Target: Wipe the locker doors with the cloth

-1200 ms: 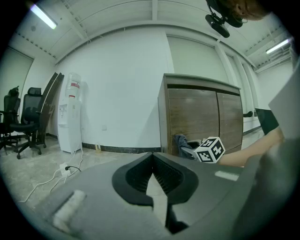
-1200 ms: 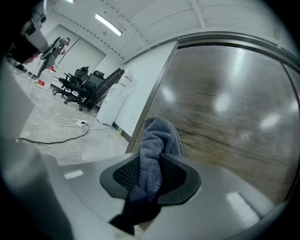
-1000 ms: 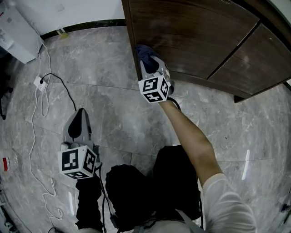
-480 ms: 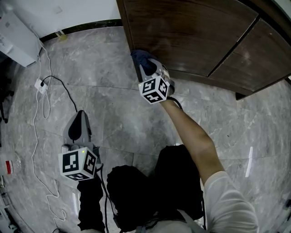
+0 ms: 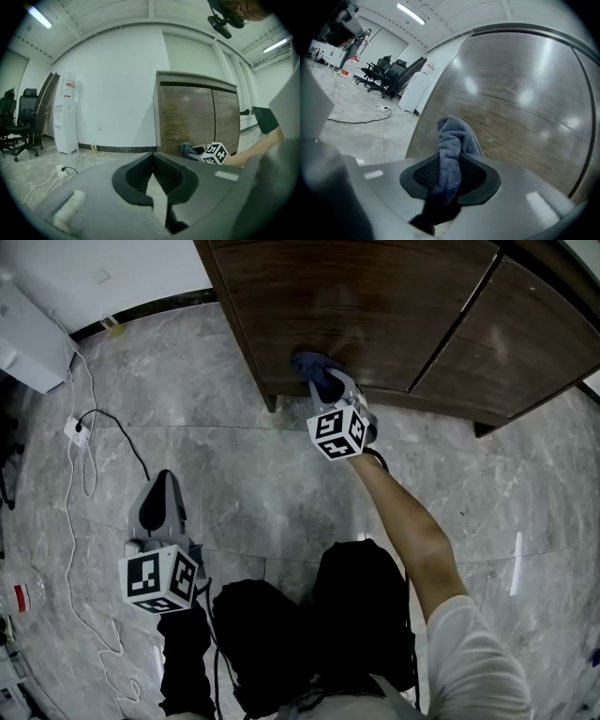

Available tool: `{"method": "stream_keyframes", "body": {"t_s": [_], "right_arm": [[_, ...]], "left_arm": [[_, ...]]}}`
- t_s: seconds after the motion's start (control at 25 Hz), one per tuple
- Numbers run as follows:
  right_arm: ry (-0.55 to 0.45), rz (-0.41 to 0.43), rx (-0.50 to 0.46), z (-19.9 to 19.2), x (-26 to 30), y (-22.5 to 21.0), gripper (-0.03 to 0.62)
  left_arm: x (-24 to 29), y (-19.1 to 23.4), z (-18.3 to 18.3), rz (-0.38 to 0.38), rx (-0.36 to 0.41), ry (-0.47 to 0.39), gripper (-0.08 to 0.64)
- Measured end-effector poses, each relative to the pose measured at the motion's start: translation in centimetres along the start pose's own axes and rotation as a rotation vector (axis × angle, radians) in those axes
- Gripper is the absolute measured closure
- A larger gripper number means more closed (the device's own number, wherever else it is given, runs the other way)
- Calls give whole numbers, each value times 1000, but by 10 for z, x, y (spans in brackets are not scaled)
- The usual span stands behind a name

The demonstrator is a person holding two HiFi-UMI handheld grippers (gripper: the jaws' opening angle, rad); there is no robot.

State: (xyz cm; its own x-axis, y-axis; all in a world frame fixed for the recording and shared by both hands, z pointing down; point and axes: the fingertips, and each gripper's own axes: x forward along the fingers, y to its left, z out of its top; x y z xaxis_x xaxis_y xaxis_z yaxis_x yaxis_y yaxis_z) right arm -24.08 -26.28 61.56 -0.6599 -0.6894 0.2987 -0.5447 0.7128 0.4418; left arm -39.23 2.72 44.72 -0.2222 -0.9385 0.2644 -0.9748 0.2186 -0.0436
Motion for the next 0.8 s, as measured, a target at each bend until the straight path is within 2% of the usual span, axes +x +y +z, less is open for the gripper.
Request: {"method": "stream_keyframes", "body": {"t_s": [0.8], "right_arm": [[86,-174,70,-100,-73,-117,483]], "left_arm": [[12,-48,3,-52,33,14,560]]}}
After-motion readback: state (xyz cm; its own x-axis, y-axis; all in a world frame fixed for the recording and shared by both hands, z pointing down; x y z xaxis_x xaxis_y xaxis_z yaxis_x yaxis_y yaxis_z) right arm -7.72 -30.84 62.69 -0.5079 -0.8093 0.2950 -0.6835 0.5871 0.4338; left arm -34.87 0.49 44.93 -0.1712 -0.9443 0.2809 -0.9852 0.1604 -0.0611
